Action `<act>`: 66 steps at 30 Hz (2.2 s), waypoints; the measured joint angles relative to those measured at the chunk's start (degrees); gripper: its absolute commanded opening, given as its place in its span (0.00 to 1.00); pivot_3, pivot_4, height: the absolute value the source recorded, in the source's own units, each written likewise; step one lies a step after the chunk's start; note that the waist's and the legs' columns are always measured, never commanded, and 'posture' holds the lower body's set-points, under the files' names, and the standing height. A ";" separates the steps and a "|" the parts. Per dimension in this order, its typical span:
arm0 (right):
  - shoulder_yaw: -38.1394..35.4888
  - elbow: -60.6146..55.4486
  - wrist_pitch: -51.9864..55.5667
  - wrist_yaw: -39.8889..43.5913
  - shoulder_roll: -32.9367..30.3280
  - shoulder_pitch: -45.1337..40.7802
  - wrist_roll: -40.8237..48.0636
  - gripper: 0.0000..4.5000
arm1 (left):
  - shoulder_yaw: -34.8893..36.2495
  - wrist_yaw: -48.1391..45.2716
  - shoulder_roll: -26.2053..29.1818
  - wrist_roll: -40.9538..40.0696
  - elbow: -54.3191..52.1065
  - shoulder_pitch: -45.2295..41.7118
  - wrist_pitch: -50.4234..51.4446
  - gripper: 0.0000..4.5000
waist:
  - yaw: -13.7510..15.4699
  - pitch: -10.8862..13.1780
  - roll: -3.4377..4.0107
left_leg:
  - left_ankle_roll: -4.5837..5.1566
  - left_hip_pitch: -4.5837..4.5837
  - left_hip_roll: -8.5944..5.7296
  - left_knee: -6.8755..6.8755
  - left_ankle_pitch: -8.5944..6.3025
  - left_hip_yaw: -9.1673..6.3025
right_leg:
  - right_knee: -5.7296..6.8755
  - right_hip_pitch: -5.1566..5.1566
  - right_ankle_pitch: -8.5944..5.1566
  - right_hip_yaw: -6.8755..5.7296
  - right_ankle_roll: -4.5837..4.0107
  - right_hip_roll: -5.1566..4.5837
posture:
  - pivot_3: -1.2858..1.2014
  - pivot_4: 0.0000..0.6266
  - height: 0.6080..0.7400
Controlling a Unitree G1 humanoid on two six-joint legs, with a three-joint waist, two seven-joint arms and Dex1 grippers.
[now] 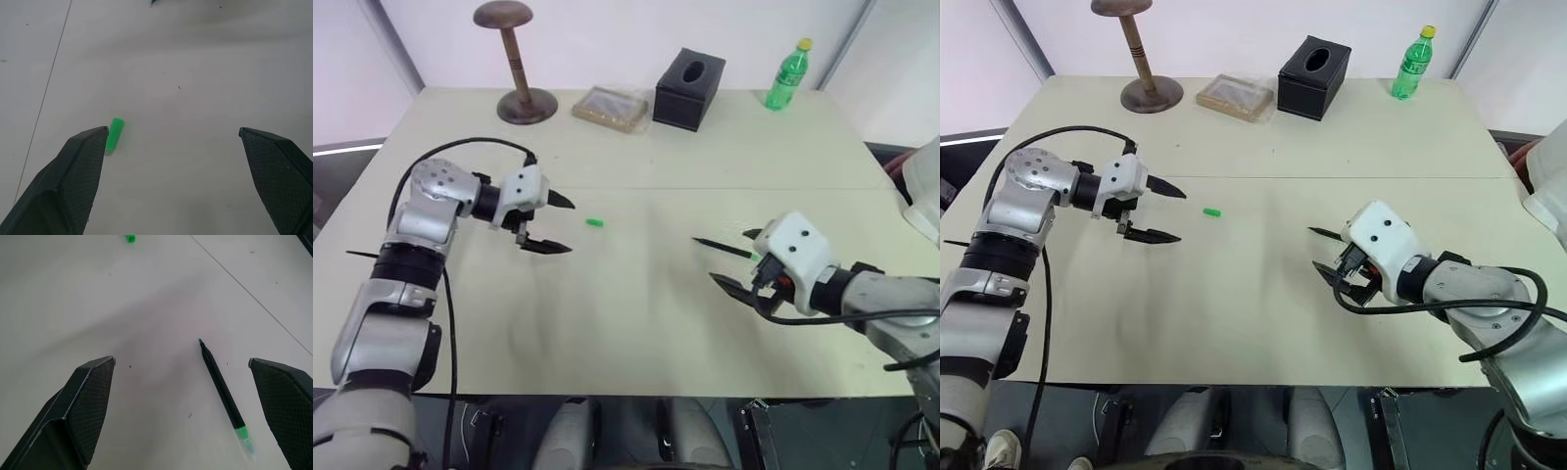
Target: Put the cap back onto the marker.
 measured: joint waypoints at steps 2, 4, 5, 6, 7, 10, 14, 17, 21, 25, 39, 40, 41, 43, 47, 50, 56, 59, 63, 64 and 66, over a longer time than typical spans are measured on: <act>0.00 0.02 -0.11 0.01 -0.01 0.22 -0.01 1.00 | 0.05 0.03 0.00 -0.01 0.00 0.00 0.12 0.99 | 0.00 0.00 0.00 | 0.00 0.00 0.00 0.00 0.00 0.00 | 0.00 0.00 0.00 0.00 0.00 0.00 | 0.52 0.24 1.00; 0.00 0.04 -0.12 0.00 -0.01 0.35 0.00 1.00 | 0.06 0.39 -0.01 -0.01 -0.05 0.09 0.91 0.99 | -0.03 0.00 0.00 | 0.00 0.00 0.00 0.00 0.00 0.00 | 0.00 0.00 0.00 0.00 0.00 0.00 | 0.52 0.24 1.00; 0.00 0.04 -0.11 0.00 -0.01 0.37 0.01 1.00 | 0.09 0.80 -0.04 -0.01 -0.08 0.20 1.22 0.99 | -0.03 0.00 0.00 | 0.00 0.00 0.00 0.00 0.00 0.00 | 0.00 0.00 0.00 0.00 0.00 0.00 | 0.52 0.24 1.00; 0.00 0.05 -0.12 0.00 -0.01 0.38 0.01 1.00 | 0.21 1.09 -0.11 -0.03 -0.18 0.37 1.72 0.99 | -0.02 0.00 0.00 | 0.00 0.00 0.01 0.00 0.00 0.00 | 0.00 0.00 0.00 0.00 0.00 0.00 | 0.52 0.24 1.00; 0.00 0.05 -0.12 0.00 -0.01 0.44 0.01 1.00 | 0.34 1.28 -0.14 -0.07 -0.39 0.61 2.28 0.99 | -0.02 0.00 0.00 | 0.00 0.00 0.01 0.00 0.00 0.00 | 0.00 0.00 0.00 0.00 0.00 0.00 | 0.52 0.24 1.00; 0.00 0.10 -0.12 0.01 -0.01 0.69 0.02 1.00 | 0.36 1.61 -0.14 -0.04 -0.72 0.74 3.83 0.99 | 0.01 0.00 0.00 | 0.00 0.00 0.01 0.00 0.00 0.00 | 0.00 0.00 0.00 0.00 0.00 0.00 | 0.52 0.24 1.00; -0.01 0.19 -0.12 0.00 -0.01 0.81 0.03 1.00 | 0.35 2.21 -0.15 -0.01 -0.74 0.87 3.83 0.99 | 0.02 0.00 0.00 | 0.00 0.00 0.01 0.00 0.00 0.00 | -0.01 0.00 0.00 0.00 0.00 0.00 | 0.52 0.24 1.00; 0.00 0.21 -0.12 0.00 -0.01 0.96 0.04 1.00 | 0.35 2.43 -0.24 0.02 -0.73 0.93 1.95 0.99 | 0.01 0.00 0.00 | 0.00 0.00 0.00 0.00 0.00 0.00 | -0.01 0.00 0.00 0.00 0.00 0.00 | 0.52 0.24 1.00; 0.00 0.21 -0.12 -0.01 -0.01 0.96 0.04 1.00 | 0.34 2.50 -0.71 0.18 -0.37 0.92 0.93 0.99 | 0.03 0.00 0.00 | 0.00 0.00 0.01 0.00 0.00 0.00 | -0.01 0.00 0.00 0.00 0.00 0.00 | 0.52 0.24 1.00; 0.00 0.22 -0.12 -0.05 -0.01 0.97 0.05 1.00 | 0.34 3.18 -1.44 0.59 0.84 0.81 0.41 0.99 | 0.03 0.00 0.00 | 0.00 0.00 0.01 0.00 0.00 0.00 | -0.01 0.00 0.00 0.00 0.00 0.00 | 0.52 0.24 1.00; 1.26 0.68 -1.38 -3.21 2.00 0.68 -0.26 1.00 | 0.37 8.54 -9.93 4.50 21.30 -7.73 -3.38 0.99 | 0.10 0.02 -0.03 | 0.01 -0.02 -0.03 0.00 0.00 0.00 | -0.03 0.00 0.00 -0.02 0.00 0.01 | 0.52 0.24 1.00; 1.39 0.68 -1.46 -3.60 2.31 0.71 -0.27 1.00 | 0.37 8.69 -10.73 4.95 23.77 -8.88 -3.72 0.99 | 0.10 0.02 -0.04 | 0.01 -0.02 -0.04 0.00 0.00 0.01 | -0.03 0.00 0.00 -0.02 0.00 0.01 | 0.52 0.24 1.00; 1.42 0.65 -1.50 -4.10 2.62 0.75 -0.32 1.00 | 0.38 8.98 -11.47 5.19 26.46 -10.03 -4.00 0.99 | 0.10 0.02 -0.03 | 0.01 -0.02 -0.05 0.00 0.00 0.01 | -0.03 0.00 0.00 -0.02 0.00 0.01 | 0.52 0.24 1.00; 1.45 0.55 -1.52 -5.13 3.11 0.91 -0.70 1.00 | 0.39 10.41 -12.94 6.14 30.58 -11.51 -4.35 0.99 | 0.10 0.02 -0.04 | 0.01 -0.02 -0.05 0.00 0.00 0.01 | -0.04 0.00 0.00 -0.02 0.00 0.01 | 0.52 0.24 1.00; 1.47 -0.69 -1.24 -7.12 4.08 1.91 -1.29 1.00 | 0.38 13.78 -14.61 8.29 36.15 -12.12 -5.34 0.99 | -0.07 0.02 -0.04 | 0.01 -0.03 -0.04 -0.01 -0.01 0.00 | -0.02 -0.04 0.00 -0.01 0.00 0.04 | 0.52 0.24 1.00; 1.44 -1.74 -0.80 -8.16 4.98 2.98 -1.32 1.00 | 0.39 16.01 -15.34 9.74 38.40 -12.26 -5.57 0.99 | 0.08 0.02 -0.04 | 0.01 -0.04 -0.03 -0.01 -0.01 0.00 | -0.02 -0.05 0.00 -0.01 0.00 0.03 | 0.52 0.24 1.00; 1.19 -3.78 0.42 -10.18 6.27 4.40 -1.38 1.00 | 0.92 19.13 -16.59 11.76 40.42 -12.49 -5.61 0.99 | 0.16 0.02 -0.04 | 0.01 -0.05 -0.04 -0.01 0.00 0.00 | -0.02 -0.04 0.01 -0.01 0.01 0.02 | 0.52 0.24 1.00; 0.82 -4.23 0.80 -10.78 6.47 5.12 -1.37 1.00 | 1.24 19.96 -17.11 12.40 40.70 -12.85 -5.62 0.99 | 0.17 0.02 -0.04 | 0.01 -0.04 -0.05 -0.01 0.00 0.00 | -0.02 -0.03 0.01 -0.02 0.01 0.02 | 0.52 0.24 1.00; 0.33 -5.02 1.41 -11.33 6.51 5.25 -1.36 1.00 | 1.40 20.38 -17.37 12.77 40.77 -12.92 -5.64 0.99 | 0.13 0.01 -0.04 | 0.01 -0.04 -0.06 -0.01 0.00 -0.01 | -0.02 -0.03 0.01 -0.01 0.01 0.02 | 0.52 0.24 1.00; 0.12 -5.03 1.70 -11.36 6.52 5.29 -1.34 1.00 | 1.41 20.36 -17.43 12.91 40.79 -12.92 -5.64 0.99 | 0.17 0.01 -0.04 | 0.01 -0.04 -0.06 -0.01 0.00 -0.01 | -0.02 -0.03 0.01 -0.02 0.01 0.02 | 0.52 0.24 1.00; -0.16 -5.08 1.81 -11.40 6.53 5.32 -1.34 1.00 | 1.50 20.18 -17.43 13.06 40.87 -12.92 -5.63 0.88 | 0.16 0.01 -0.05 | 0.01 -0.04 -0.06 -0.01 0.00 0.00 | -0.02 -0.03 0.01 -0.01 0.01 0.02 | 0.52 0.24 1.00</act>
